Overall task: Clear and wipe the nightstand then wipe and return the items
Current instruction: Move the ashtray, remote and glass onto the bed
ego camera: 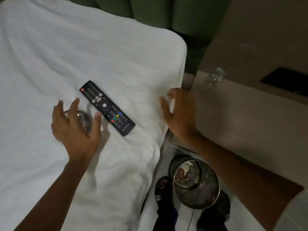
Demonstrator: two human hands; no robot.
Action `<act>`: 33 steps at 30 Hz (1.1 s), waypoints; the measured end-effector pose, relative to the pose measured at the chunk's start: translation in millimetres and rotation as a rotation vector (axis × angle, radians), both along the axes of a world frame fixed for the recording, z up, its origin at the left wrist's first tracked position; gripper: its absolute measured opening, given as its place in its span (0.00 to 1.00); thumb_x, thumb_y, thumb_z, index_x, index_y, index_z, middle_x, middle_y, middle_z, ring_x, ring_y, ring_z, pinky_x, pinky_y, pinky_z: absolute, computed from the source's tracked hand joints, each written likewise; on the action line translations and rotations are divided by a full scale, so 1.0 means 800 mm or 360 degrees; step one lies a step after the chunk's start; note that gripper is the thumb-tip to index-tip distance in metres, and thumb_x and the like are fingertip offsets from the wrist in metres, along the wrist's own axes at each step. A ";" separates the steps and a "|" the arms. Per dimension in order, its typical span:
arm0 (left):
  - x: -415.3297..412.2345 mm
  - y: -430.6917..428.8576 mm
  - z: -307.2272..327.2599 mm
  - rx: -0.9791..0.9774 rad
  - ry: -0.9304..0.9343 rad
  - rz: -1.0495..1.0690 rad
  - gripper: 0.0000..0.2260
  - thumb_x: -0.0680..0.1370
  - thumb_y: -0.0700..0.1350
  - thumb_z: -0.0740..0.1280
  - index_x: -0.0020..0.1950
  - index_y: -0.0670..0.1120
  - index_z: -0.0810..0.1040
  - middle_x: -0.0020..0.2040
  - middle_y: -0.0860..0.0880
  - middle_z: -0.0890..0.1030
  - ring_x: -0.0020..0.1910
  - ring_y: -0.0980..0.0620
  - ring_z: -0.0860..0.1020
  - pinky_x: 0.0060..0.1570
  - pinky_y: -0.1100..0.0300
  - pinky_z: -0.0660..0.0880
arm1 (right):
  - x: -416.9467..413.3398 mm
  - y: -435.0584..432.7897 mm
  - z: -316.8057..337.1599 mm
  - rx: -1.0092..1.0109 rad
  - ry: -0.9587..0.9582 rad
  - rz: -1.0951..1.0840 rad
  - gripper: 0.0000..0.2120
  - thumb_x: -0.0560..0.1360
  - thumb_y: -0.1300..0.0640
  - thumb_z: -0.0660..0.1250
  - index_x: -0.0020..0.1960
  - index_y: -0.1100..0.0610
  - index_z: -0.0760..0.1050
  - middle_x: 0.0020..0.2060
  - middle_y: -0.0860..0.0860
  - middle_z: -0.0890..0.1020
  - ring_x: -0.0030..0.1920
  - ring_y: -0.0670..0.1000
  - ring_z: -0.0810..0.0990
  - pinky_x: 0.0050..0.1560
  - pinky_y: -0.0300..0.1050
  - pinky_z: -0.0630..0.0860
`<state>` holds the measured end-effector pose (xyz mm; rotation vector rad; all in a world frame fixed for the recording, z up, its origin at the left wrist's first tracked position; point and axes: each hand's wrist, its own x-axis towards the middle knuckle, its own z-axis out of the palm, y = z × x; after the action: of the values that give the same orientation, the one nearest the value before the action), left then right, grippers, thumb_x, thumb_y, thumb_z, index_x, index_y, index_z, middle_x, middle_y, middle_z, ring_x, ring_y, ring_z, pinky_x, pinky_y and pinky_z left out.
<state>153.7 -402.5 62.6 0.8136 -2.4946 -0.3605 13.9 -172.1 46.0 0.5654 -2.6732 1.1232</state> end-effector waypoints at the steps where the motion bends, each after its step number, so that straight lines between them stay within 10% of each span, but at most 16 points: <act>1: -0.016 0.014 0.005 0.0011 0.0048 -0.0096 0.26 0.77 0.57 0.65 0.70 0.42 0.71 0.71 0.35 0.68 0.72 0.35 0.65 0.70 0.45 0.62 | -0.023 0.023 -0.008 0.0126 -0.0024 -0.0101 0.13 0.76 0.49 0.60 0.53 0.58 0.73 0.47 0.56 0.80 0.49 0.58 0.77 0.51 0.52 0.69; 11: -0.166 0.167 0.013 0.0094 0.0127 -0.0644 0.16 0.75 0.44 0.66 0.63 0.47 0.78 0.70 0.39 0.72 0.72 0.39 0.67 0.69 0.47 0.65 | -0.230 0.144 -0.041 0.1210 -0.0804 0.0077 0.39 0.67 0.62 0.73 0.73 0.50 0.59 0.76 0.58 0.53 0.73 0.65 0.55 0.68 0.65 0.63; 19: -0.190 0.242 -0.020 0.0284 -0.0120 -0.0961 0.10 0.76 0.48 0.69 0.58 0.52 0.81 0.70 0.45 0.74 0.70 0.43 0.71 0.66 0.53 0.71 | -0.177 0.157 -0.037 0.0871 -0.0687 -0.0160 0.23 0.68 0.55 0.69 0.62 0.54 0.70 0.61 0.62 0.72 0.58 0.65 0.74 0.56 0.57 0.74; 27: -0.228 0.225 0.021 0.0979 -0.0105 -0.0671 0.22 0.83 0.51 0.57 0.77 0.49 0.61 0.74 0.47 0.70 0.72 0.48 0.71 0.71 0.52 0.69 | -0.096 0.147 0.026 -0.0374 -0.0301 -0.0562 0.17 0.65 0.50 0.71 0.49 0.54 0.70 0.45 0.50 0.79 0.46 0.51 0.78 0.44 0.50 0.77; 33: -0.236 0.131 0.059 0.0998 0.0116 -0.0491 0.18 0.84 0.49 0.56 0.73 0.48 0.70 0.71 0.47 0.73 0.66 0.58 0.70 0.58 0.84 0.58 | -0.088 0.017 0.031 -0.0686 -0.0355 0.0000 0.20 0.65 0.50 0.75 0.48 0.58 0.70 0.44 0.56 0.77 0.43 0.57 0.79 0.42 0.59 0.78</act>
<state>-35.3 -297.3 109.4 0.6087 -2.4515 -1.2984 -56.9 -158.3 70.7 0.3789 -2.4760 1.7882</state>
